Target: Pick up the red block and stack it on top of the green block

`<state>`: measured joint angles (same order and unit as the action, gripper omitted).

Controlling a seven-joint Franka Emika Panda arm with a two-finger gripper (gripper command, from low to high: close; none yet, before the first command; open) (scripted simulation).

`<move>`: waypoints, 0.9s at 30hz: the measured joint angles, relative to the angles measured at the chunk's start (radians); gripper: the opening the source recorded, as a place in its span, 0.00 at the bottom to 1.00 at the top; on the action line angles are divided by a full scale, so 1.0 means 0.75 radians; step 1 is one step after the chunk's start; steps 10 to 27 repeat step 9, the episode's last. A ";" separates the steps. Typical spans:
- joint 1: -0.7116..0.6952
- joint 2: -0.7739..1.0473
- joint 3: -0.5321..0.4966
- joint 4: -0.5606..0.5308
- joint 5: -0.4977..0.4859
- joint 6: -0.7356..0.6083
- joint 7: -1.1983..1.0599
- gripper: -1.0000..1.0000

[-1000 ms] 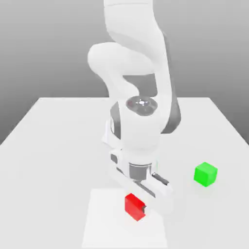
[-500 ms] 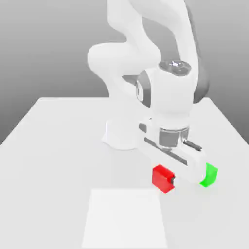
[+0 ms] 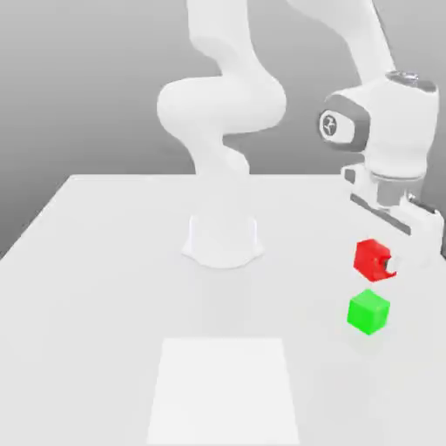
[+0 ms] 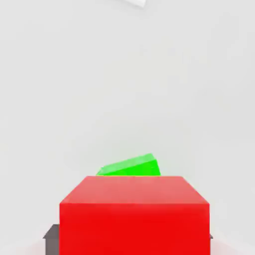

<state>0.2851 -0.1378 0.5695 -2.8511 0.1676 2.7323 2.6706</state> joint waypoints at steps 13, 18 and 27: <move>0.063 0.269 -0.159 0.005 -0.390 0.232 0.278 1.00; 0.063 0.269 -0.159 0.005 -0.390 0.232 0.278 1.00; 0.063 0.269 -0.159 0.005 -0.390 0.232 0.278 1.00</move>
